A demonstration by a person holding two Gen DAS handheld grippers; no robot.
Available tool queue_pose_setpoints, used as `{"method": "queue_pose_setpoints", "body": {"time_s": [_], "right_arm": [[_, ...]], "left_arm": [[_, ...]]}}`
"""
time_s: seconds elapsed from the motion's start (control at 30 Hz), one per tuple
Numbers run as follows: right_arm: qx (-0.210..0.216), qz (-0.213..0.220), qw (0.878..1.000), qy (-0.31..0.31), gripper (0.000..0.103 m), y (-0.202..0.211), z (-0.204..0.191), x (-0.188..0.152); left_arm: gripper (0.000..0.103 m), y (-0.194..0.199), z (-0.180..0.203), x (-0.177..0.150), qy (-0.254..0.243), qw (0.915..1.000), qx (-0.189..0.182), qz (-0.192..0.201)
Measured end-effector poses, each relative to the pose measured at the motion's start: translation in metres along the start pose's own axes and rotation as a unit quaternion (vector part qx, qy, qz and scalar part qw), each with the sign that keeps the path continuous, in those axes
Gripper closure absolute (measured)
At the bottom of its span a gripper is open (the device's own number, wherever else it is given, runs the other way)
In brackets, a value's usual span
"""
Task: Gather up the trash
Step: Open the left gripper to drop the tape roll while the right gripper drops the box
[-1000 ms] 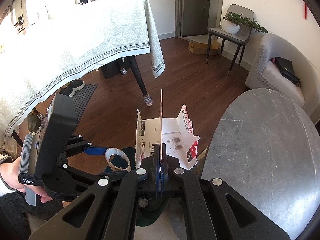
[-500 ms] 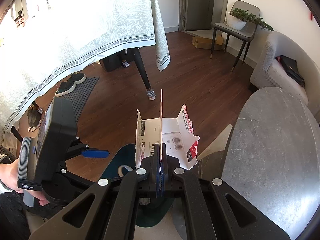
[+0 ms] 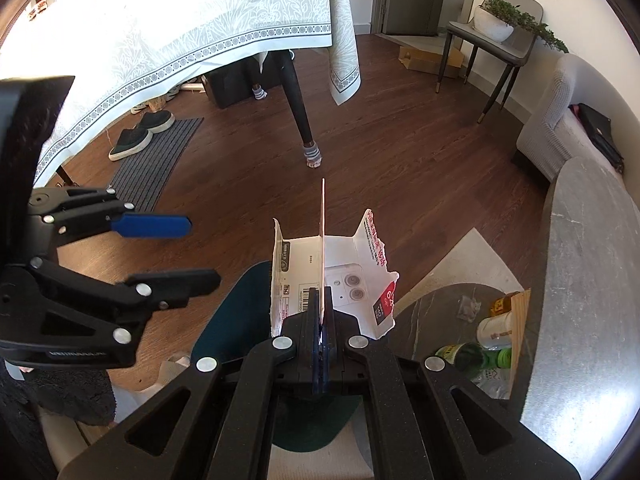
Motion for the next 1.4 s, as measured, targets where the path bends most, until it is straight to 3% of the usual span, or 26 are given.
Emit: {"method": "queue_pose_setpoints", "body": {"time_s": [0.47,0.8,1.0,1.1,1.17,1.4], "right_arm": [[0.005,-0.048,0.999,0.008,0.102,-0.037,-0.013,-0.012],[0.021,-0.098,0.995,0.015,0.102,-0.060,-0.018,-0.036],[0.021,-0.107,0.994,0.018,0.100,-0.063,-0.016,-0.050],[0.022,-0.110,0.994,0.016,0.086,-0.063,-0.015,-0.056],[0.020,-0.107,0.994,0.018,0.070,-0.061,-0.014,-0.059],[0.026,-0.071,0.997,0.026,0.070,-0.040,-0.016,-0.060]], "left_arm": [[0.063,0.051,-0.008,0.026,0.022,0.9978,-0.014,0.061],[0.064,0.076,0.004,0.039,0.027,0.9950,-0.024,0.093],[0.064,0.083,0.018,0.046,0.026,0.9941,-0.027,0.102],[0.064,0.087,0.025,0.048,0.025,0.9933,-0.029,0.110],[0.064,0.091,0.032,0.050,0.021,0.9925,-0.028,0.117],[0.061,0.103,0.051,0.054,0.001,0.9903,-0.012,0.138]]}}
Point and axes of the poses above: each gripper's, at about its wrist camera, not at the fingertips, and y roughly against the way its jaws point, z to its right, x to its top, the point moved 3 cm from there along -y, roughly the way its jaws point, and after that the axes turned 9 degrees about -z, right-handed, at the moved point
